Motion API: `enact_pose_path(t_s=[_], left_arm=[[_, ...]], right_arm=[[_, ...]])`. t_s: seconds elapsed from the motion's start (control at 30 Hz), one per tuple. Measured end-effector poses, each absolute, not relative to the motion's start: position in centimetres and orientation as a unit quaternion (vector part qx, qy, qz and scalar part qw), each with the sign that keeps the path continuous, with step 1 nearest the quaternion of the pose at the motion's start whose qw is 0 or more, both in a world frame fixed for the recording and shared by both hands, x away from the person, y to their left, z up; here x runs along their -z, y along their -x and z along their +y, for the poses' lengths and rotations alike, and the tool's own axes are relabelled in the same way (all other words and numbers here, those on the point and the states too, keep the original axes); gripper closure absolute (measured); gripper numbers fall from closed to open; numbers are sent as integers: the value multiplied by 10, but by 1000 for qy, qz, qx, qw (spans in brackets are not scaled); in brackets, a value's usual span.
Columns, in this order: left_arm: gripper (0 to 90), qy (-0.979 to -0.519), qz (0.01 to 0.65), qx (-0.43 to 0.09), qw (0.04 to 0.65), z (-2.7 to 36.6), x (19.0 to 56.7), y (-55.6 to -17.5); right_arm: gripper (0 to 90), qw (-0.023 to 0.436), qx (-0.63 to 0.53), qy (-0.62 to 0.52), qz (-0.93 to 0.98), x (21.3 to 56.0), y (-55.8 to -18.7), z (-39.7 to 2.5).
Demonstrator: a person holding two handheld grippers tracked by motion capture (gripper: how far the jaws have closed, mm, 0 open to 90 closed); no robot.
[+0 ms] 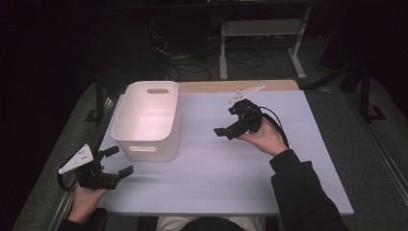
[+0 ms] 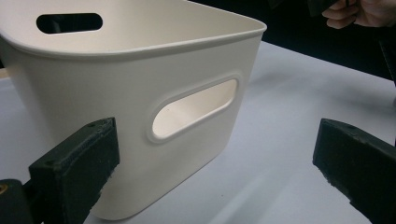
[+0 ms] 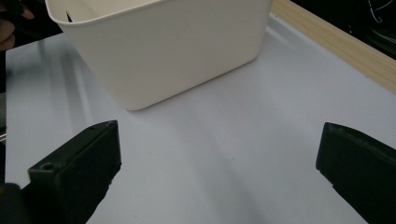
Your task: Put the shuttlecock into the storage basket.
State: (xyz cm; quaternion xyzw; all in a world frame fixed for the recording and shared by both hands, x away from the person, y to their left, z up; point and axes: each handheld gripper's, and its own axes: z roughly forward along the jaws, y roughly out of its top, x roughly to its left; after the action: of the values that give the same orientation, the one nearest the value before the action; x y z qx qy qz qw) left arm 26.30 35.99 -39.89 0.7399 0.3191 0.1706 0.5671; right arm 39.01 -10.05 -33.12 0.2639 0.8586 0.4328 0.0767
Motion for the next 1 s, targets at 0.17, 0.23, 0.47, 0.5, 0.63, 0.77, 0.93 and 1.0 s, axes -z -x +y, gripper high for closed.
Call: enact_pose_path(t_s=[0.17, 0.23, 0.47, 0.5, 0.63, 0.77, 0.93, 1.0], left_arm=[[3, -740, 318, -171, 567, 360, 399, -263], [3, -740, 318, -170, 567, 360, 399, -263], [3, -740, 319, -171, 567, 360, 399, -263], [3, -740, 319, -171, 567, 360, 399, -263], [3, -740, 319, -172, 567, 361, 399, -262], [3, -740, 319, -171, 567, 360, 399, -262], [3, -740, 319, -171, 566, 360, 399, -262], [3, -740, 319, -171, 567, 360, 399, -262]], right_arm=[[0, 79, -433, -265, 858, 336, -386, -106], [0, 81, -433, -265, 858, 338, -385, -109], [0, 81, -435, -272, 855, 343, -382, -118], [0, 82, -435, -271, 855, 344, -381, -119], [0, 85, -437, -273, 853, 346, -377, -126], [0, 85, -437, -278, 851, 348, -376, -132], [0, 87, -438, -281, 849, 351, -373, -138], [0, 87, -439, -283, 848, 352, -371, -141]])
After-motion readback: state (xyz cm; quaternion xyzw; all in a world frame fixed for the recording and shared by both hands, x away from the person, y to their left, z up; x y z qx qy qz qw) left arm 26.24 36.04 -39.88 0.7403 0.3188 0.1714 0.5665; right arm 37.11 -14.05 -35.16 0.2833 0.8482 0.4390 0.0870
